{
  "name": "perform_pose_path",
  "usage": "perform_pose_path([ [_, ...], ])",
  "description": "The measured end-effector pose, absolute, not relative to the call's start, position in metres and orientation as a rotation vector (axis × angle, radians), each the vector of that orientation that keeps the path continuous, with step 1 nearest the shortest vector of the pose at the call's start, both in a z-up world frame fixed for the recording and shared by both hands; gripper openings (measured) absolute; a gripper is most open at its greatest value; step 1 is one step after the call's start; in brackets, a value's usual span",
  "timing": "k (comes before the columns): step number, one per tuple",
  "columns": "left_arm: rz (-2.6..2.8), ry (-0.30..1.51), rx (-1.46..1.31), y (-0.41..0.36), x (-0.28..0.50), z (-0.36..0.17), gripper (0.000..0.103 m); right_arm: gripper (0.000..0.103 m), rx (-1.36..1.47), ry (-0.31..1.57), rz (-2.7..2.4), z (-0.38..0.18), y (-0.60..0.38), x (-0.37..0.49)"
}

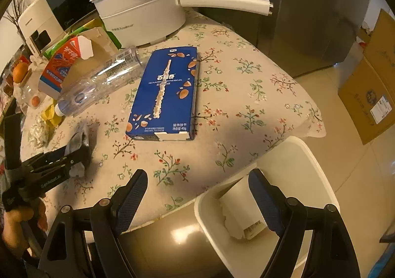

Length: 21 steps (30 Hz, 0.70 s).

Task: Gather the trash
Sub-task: 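Grasp a white paper wrapper with the left gripper while the right gripper approaches the blue biscuit box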

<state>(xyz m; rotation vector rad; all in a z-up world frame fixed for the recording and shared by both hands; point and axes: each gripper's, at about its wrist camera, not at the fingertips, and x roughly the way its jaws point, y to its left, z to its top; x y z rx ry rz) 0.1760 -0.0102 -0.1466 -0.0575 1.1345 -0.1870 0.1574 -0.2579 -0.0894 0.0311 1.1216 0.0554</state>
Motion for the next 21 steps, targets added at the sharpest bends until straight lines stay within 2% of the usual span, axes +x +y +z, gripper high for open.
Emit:
perform_pose_path([
  [2, -0.195, 1.137, -0.063, -0.009, 0.175, -0.144, 0.036, 0.087, 0.025, 1.119, 0.062, -0.091, -0.255, 0.162],
  [4, -0.209, 1.135, -0.078, -0.005, 0.173, -0.138, 0.036, 0.088, 0.021, 1.117, 0.076, -0.094, -0.252, 0.168],
  [7, -0.221, 1.106, -0.113, 0.005, 0.169, -0.125, 0.035, 0.103, 0.015, 1.113, 0.095, -0.099, -0.245, 0.178],
  [13, -0.233, 1.049, -0.114, 0.018, 0.162, -0.102, 0.035, 0.103, 0.013, 1.090, 0.125, -0.108, -0.220, 0.201],
  [21, -0.226, 1.058, -0.140, 0.025, 0.160, -0.098, 0.035, 0.103, 0.009, 1.121, 0.074, -0.132, -0.194, 0.235],
])
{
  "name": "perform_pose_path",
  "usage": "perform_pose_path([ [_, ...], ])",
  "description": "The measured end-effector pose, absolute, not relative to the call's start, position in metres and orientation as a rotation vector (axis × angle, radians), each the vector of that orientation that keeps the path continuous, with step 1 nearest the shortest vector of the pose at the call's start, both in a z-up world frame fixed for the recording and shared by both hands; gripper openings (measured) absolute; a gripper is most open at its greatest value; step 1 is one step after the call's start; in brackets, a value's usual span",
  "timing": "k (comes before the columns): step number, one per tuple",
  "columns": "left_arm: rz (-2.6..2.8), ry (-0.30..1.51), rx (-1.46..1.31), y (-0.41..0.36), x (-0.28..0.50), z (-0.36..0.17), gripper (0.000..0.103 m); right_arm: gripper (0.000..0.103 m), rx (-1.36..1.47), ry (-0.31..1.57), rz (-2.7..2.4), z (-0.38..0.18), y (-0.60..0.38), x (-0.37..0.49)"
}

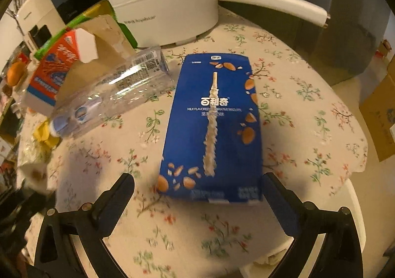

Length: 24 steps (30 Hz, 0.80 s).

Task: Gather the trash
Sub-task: 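Grasp a white paper wrapper with the left gripper while the right gripper approaches the blue biscuit box, then grasp the blue biscuit box with the right gripper and lift it toward the bin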

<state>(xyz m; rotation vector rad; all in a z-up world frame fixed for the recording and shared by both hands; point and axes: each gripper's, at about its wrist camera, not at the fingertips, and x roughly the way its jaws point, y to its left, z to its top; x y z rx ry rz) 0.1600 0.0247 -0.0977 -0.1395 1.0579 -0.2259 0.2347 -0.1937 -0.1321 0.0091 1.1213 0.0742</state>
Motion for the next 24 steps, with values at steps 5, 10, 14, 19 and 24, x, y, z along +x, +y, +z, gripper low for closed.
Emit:
perform_pose_path([
  [5, -0.209, 1.069, -0.188, 0.033, 0.158, -0.098, 0.035, 0.103, 0.006, 1.148, 0.001, -0.149, -0.196, 0.246],
  [10, -0.206, 1.068, -0.208, 0.038, 0.157, -0.096, 0.035, 0.103, 0.039, 1.169, -0.021, -0.159, -0.207, 0.249],
  [14, -0.206, 1.062, -0.223, 0.040, 0.155, -0.094, 0.035, 0.097, 0.104, 1.169, -0.005, -0.156, -0.216, 0.246],
  [19, -0.203, 1.059, -0.246, 0.043, 0.151, -0.090, 0.035, 0.096, 0.138, 1.181, 0.017, -0.145, -0.223, 0.240],
  [24, -0.209, 1.045, -0.262, 0.042, 0.146, -0.084, 0.035, 0.095, 0.114, 1.146, 0.037, -0.122, -0.229, 0.230],
])
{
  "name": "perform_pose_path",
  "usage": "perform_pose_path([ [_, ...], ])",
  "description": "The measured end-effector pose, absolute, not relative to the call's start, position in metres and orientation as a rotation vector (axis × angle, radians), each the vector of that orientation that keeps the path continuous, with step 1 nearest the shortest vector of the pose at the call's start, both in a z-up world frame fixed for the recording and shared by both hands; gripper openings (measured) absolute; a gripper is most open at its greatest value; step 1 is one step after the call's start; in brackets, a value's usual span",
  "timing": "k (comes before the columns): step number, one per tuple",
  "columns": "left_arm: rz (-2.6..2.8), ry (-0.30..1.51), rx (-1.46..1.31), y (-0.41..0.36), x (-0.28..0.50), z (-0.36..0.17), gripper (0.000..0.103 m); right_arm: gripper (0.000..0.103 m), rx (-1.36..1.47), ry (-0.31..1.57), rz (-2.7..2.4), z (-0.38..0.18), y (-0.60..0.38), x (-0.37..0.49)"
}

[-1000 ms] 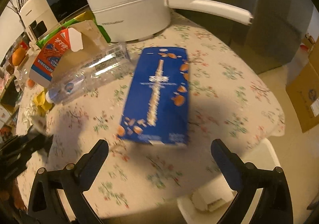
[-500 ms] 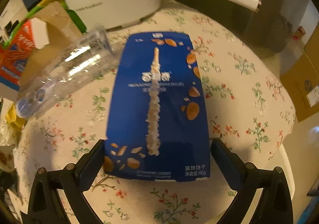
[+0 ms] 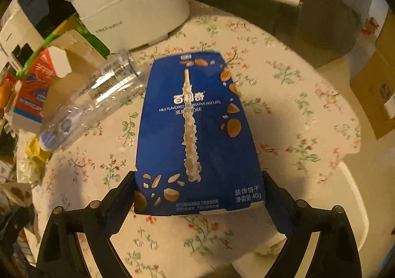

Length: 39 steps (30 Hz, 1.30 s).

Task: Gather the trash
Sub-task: 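Grasp the blue biscuit box with the right gripper and lift it toward the bin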

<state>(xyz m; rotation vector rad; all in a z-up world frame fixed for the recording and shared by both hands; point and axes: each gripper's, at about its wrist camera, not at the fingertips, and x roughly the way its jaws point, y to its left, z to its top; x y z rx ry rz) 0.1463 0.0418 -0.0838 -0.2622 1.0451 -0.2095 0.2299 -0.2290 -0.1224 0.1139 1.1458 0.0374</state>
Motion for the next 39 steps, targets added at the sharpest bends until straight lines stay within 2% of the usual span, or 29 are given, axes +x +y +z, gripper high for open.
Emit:
perform_pose_path([
  [9, -0.224, 1.022, -0.268, 0.034, 0.139, -0.074, 0.035, 0.095, 0.129, 1.061, 0.083, -0.077, -0.246, 0.192],
  [21, -0.282, 0.996, -0.230, -0.001, 0.131, -0.065, 0.035, 0.095, 0.148, 1.010, 0.099, -0.044, -0.286, 0.132],
  [39, -0.410, 1.000, -0.086, -0.081, 0.118, -0.073, 0.035, 0.095, 0.180, 1.076, -0.003, -0.061, -0.379, 0.061],
])
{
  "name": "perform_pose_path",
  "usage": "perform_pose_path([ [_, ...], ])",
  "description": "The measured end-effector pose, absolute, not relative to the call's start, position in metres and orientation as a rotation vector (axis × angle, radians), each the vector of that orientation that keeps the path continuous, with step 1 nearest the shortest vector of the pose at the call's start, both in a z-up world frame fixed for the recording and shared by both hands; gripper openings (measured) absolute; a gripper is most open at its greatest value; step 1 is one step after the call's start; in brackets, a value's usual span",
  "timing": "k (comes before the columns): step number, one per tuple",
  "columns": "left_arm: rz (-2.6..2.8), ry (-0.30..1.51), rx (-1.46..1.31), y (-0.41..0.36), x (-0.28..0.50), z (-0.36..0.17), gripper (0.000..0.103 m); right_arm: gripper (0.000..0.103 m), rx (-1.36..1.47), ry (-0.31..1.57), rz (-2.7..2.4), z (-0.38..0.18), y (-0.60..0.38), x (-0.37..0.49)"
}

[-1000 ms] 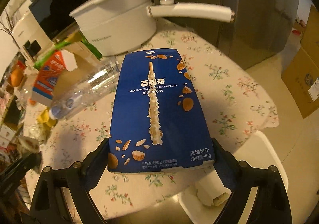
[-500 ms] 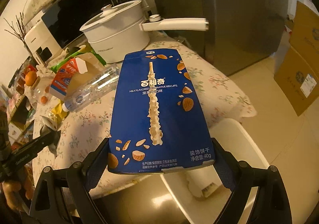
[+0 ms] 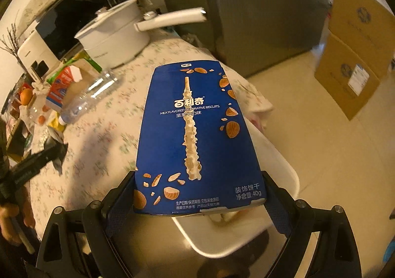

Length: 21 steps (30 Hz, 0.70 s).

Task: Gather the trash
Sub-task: 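Grasp the blue biscuit box with the right gripper and lift it toward the bin, then drop the biscuit box into the bin with the right gripper while the left releases the paper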

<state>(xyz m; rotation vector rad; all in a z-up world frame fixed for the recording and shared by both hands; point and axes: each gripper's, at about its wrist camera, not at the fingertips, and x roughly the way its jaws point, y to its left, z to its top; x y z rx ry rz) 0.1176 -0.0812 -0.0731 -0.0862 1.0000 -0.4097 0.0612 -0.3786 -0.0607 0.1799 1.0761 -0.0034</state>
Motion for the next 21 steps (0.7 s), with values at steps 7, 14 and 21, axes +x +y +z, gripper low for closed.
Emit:
perform_pose_path([
  [7, -0.470, 0.999, -0.032, -0.118, 0.112, -0.078, 0.035, 0.095, 0.190, 1.143, -0.015, -0.071, -0.403, 0.045],
  [14, -0.515, 0.991, 0.051, -0.153, 0.102, -0.088, 0.035, 0.095, 0.187, 1.229, 0.001, -0.089, -0.410, 0.041],
  [21, -0.538, 1.000, 0.097, -0.173, 0.097, -0.098, 0.035, 0.096, 0.214, 1.280, 0.004, -0.102, -0.416, 0.043],
])
